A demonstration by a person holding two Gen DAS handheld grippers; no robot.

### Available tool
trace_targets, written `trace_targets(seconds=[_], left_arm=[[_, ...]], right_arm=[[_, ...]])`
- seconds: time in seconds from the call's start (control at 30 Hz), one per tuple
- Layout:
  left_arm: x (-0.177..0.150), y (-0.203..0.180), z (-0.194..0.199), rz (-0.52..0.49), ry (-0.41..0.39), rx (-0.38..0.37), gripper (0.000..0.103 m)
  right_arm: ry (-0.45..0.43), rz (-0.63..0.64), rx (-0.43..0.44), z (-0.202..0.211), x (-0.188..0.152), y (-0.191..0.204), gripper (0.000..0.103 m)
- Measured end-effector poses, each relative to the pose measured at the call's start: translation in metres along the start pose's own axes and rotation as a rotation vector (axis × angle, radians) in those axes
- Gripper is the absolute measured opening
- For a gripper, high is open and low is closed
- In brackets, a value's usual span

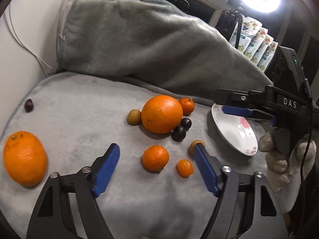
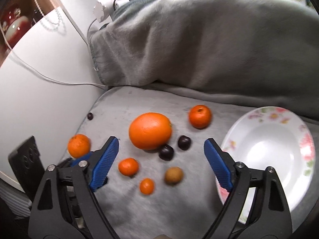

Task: Organize fruits
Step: 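Move the right gripper to the large orange and close on it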

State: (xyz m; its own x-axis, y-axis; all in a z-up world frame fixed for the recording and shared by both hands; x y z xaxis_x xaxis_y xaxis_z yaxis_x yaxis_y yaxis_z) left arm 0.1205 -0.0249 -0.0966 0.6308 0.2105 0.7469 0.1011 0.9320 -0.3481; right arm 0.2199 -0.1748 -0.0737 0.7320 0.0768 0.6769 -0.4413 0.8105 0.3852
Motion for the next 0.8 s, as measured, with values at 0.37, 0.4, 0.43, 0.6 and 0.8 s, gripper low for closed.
trace_targets(seconds=[0.37, 0.4, 0.43, 0.6, 0.8], left_arm=[[0.006, 0.008, -0.031, 0.094, 0.055, -0.075, 0.061], [0.006, 0.009, -0.033, 0.098, 0.057, -0.079, 0.061], [0.006, 0.009, -0.034, 0.102, 0.059, -0.082, 0.061], [0.008, 0.013, -0.045, 0.141, 0.080, -0.096, 0.059], [0.010, 0.015, -0.050, 0.164, 0.097, -0.110, 0.058]], right_arm=[[0.103, -0.029, 0.084, -0.051, 0.009, 0.006, 0.076], [0.107, -0.030, 0.083, -0.054, 0.010, 0.006, 0.076], [0.111, -0.035, 0.084, -0.058, 0.011, 0.006, 0.076], [0.132, -0.069, 0.087, -0.072, 0.013, 0.002, 0.076], [0.158, -0.099, 0.095, -0.085, 0.013, -0.001, 0.076]])
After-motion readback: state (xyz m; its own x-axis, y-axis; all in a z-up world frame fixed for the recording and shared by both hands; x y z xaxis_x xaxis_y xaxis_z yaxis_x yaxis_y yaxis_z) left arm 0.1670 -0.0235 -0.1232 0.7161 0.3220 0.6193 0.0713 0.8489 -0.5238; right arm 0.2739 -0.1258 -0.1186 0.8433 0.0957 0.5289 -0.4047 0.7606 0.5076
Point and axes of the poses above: each gripper's, at about its wrist camera, not at the fingertips, and z roughly against the way its jaws point, y to its left, x to its top, the point moved 4 cm from there along -z, roughly the way its jaws point, and after that the axes turned 6 degrees about -y, right-handed, at the moved point
